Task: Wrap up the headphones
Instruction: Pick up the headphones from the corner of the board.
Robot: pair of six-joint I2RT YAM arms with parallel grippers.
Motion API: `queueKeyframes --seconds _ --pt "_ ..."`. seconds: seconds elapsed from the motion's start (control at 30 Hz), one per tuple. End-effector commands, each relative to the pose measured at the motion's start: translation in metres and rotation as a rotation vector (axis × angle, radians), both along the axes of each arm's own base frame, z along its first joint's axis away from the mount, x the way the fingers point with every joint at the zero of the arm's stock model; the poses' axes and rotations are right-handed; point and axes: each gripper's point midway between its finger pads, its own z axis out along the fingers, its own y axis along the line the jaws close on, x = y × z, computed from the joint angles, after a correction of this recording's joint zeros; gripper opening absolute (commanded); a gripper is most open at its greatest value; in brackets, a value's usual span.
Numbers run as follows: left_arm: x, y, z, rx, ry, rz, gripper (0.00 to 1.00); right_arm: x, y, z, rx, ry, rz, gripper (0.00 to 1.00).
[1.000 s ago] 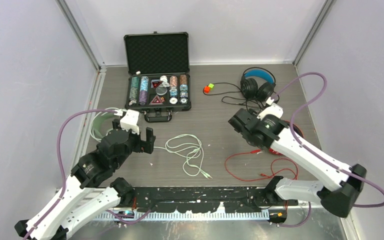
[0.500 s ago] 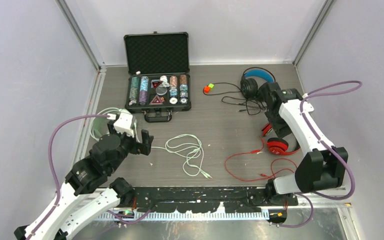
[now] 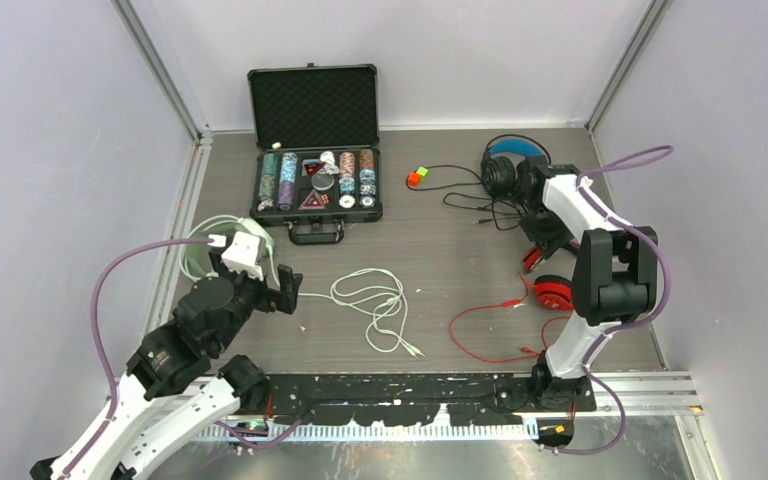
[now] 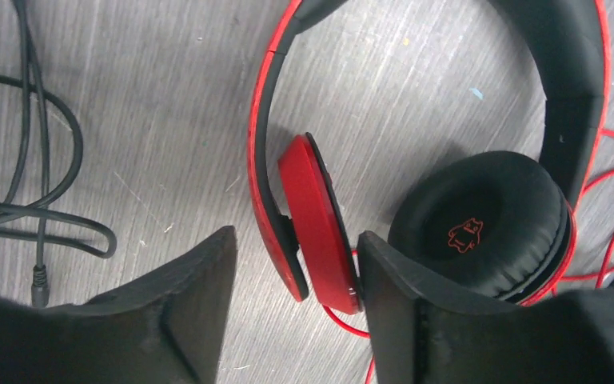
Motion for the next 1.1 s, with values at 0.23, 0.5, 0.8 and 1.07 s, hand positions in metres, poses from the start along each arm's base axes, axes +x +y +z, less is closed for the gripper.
queueKeyframes --seconds 0.23,0.5,0.8,1.07 --pt "0.008 0.003 0.010 -0.001 -0.056 0.034 1.00 0.000 0.016 0.009 0.004 -0.042 0.309 0.47" --pt "0.010 -0.001 0.007 0.008 -0.031 0.029 1.00 -0.009 0.018 -0.006 0.026 -0.028 0.315 0.53" --pt "0.011 0.001 0.005 0.021 -0.028 0.039 1.00 -0.008 0.019 -0.010 0.027 -0.005 0.360 0.45" --pt "0.012 0.002 0.005 0.026 -0.029 0.045 1.00 -0.024 0.025 0.030 -0.060 -0.051 0.508 0.28"
